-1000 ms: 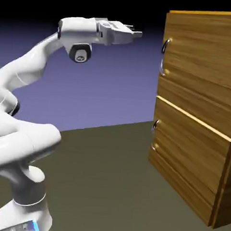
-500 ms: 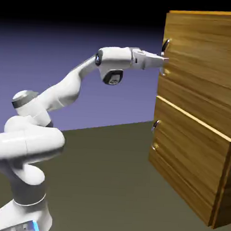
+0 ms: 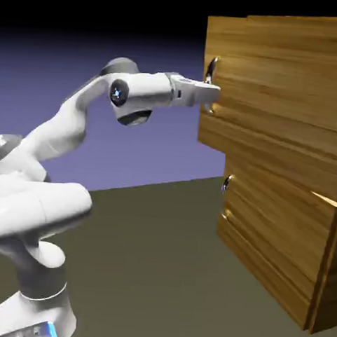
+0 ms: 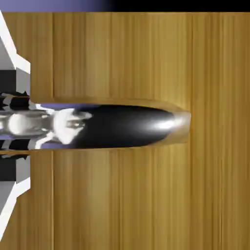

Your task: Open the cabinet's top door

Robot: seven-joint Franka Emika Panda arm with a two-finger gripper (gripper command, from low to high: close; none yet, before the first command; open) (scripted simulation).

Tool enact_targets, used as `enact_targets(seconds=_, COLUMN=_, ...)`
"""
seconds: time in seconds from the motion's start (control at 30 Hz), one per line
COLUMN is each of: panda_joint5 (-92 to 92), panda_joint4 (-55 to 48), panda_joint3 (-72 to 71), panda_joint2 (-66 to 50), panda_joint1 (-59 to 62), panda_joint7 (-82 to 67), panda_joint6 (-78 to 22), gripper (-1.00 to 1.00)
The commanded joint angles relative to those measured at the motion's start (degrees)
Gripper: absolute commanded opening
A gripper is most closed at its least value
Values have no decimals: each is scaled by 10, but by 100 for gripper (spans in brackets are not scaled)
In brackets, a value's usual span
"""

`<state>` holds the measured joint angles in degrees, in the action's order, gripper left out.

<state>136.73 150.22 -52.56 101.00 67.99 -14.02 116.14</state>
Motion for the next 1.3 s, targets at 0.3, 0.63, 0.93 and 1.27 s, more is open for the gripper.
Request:
enact_targets(seconds=0.3, panda_joint5=-89, panda_joint4=142, panda_joint3=166, panda_joint2=-37, panda_joint1=-22, panda_joint7=-112, panda_joint6=-249, gripper=-100)
enact_targets(seconds=0.63, panda_joint5=-287, panda_joint4=156, panda_joint3=365, panda_joint2=-195, panda_joint1=42, panda_joint7=-255, panda_joint6=-492, gripper=-100)
enact_targets(seconds=0.93, panda_joint5=-456, panda_joint4=85, panda_joint3=461, panda_joint2=-382, panda_joint1=80, panda_joint7=-386, panda_joint6=-634, gripper=-100)
enact_targets(seconds=1.27, panda_joint5=-617, panda_joint4=-43, panda_joint3=519, panda_joint2=-590, panda_joint1=76, panda_joint7=-517, panda_joint6=-732, gripper=-100)
